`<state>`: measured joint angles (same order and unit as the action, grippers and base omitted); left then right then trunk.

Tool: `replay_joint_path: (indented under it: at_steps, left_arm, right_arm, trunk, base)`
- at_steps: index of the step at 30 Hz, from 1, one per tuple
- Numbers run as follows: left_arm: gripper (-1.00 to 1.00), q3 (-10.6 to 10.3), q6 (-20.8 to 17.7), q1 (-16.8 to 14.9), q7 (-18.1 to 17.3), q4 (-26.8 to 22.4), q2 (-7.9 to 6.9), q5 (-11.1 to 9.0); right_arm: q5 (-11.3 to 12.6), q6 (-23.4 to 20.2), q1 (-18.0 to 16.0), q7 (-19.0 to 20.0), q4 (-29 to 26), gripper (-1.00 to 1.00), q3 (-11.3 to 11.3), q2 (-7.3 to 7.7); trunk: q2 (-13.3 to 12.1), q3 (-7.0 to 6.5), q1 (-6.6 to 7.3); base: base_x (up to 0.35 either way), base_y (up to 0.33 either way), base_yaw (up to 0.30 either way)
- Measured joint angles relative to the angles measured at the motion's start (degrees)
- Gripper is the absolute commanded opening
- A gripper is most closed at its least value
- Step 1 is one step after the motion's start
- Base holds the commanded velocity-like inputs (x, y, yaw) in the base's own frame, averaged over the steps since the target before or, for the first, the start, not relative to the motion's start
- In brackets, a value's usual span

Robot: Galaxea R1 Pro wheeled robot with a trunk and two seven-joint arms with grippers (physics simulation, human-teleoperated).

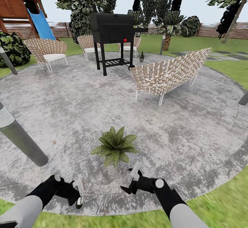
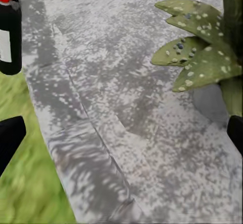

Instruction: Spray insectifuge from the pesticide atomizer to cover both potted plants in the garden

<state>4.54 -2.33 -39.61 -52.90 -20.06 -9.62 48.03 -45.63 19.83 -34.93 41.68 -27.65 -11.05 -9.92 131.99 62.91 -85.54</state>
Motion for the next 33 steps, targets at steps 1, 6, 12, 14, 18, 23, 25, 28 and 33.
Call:
replay_joint_path:
  at_steps: [1,6,12,14,18,23,25,28,33]
  left_arm:
    - [-1.00,0.28,0.17,-0.01,1.85,1.27,0.09,-1.80]
    - [-1.00,0.75,2.20,0.26,11.69,8.38,1.09,-15.97]
    - [-1.00,0.68,11.78,7.96,28.70,12.44,1.76,-27.09]
    - [-1.00,0.81,15.58,10.38,33.09,12.46,2.06,-31.77]
    - [-1.00,0.87,19.03,12.80,37.56,12.46,2.13,-39.14]
    - [-1.00,0.98,19.48,14.65,42.13,12.77,2.03,-42.73]
    - [-1.00,0.99,19.93,14.95,45.04,12.89,1.98,-43.26]
    - [-1.00,0.95,22.53,15.06,45.93,13.36,2.00,-45.08]
    - [-1.00,0.95,23.51,15.11,46.20,14.41,1.84,-46.80]
  right_arm:
    - [0.02,0.00,0.03,-2.33,1.03,1.00,-0.02,0.00]
    - [0.19,0.96,0.19,-23.84,11.85,1.00,-0.08,3.51]
    - [8.41,11.79,4.47,-35.96,17.29,1.00,-0.14,9.81]
    - [11.35,14.06,6.30,-41.74,17.37,1.00,-0.09,11.52]
    - [17.30,22.60,12.07,-49.70,17.40,1.00,-0.40,12.20]
    - [24.69,29.45,16.29,-51.94,17.59,1.00,-0.38,12.53]
    - [24.96,29.61,16.81,-52.00,18.86,1.00,-0.29,12.47]
    - [24.92,29.57,16.92,-51.86,20.53,1.00,-0.18,12.17]
    - [24.89,29.37,16.95,-51.69,22.62,1.00,-0.04,11.96]
  trunk:
    - [0.00,0.00,0.00]
    - [0.00,0.00,0.00]
    - [0.00,0.01,0.00]
    - [0.00,0.01,0.00]
    - [0.00,0.01,0.00]
    - [0.00,0.00,0.00]
    - [0.00,0.00,0.00]
    - [0.00,0.00,0.00]
    - [0.00,0.00,0.00]
  base:
    - [0.000,0.000,0.000]
    - [0.000,0.000,0.000]
    - [0.000,0.000,0.000]
    - [0.000,0.000,0.000]
    - [0.000,0.000,0.000]
    - [0.000,0.000,0.000]
    - [0.000,0.000,0.000]
    - [0.000,0.000,0.000]
    - [0.000,0.000,0.000]
